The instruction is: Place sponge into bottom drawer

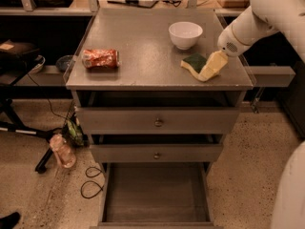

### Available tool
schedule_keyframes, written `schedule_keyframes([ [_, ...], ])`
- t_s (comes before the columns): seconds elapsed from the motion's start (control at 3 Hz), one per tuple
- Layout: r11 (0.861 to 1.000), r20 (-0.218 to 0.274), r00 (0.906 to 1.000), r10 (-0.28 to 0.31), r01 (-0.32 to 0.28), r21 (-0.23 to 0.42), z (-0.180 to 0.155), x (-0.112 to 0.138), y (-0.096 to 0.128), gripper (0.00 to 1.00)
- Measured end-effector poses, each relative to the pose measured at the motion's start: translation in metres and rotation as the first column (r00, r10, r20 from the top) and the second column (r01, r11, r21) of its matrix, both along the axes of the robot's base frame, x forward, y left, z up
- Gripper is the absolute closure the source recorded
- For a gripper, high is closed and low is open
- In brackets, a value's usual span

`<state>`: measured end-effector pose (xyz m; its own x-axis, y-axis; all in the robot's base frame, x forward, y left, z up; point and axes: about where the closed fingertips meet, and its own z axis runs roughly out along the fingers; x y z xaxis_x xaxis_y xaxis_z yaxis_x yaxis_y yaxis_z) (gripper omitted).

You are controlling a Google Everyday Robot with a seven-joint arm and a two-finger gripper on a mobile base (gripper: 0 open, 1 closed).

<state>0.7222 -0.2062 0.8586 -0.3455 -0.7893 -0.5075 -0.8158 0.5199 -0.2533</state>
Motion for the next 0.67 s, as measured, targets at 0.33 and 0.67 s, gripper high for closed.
schedule_keyframes([
  [0.33, 1.0, -0.077, 0.997, -0.002, 0.003, 0.006, -0.018, -0.0036, 0.0019, 0.0],
  [0.67, 1.0, -0.117, 0.9931, 0.002, 0.0, 0.017, -0.027, -0.0062, 0.0041, 0.0],
])
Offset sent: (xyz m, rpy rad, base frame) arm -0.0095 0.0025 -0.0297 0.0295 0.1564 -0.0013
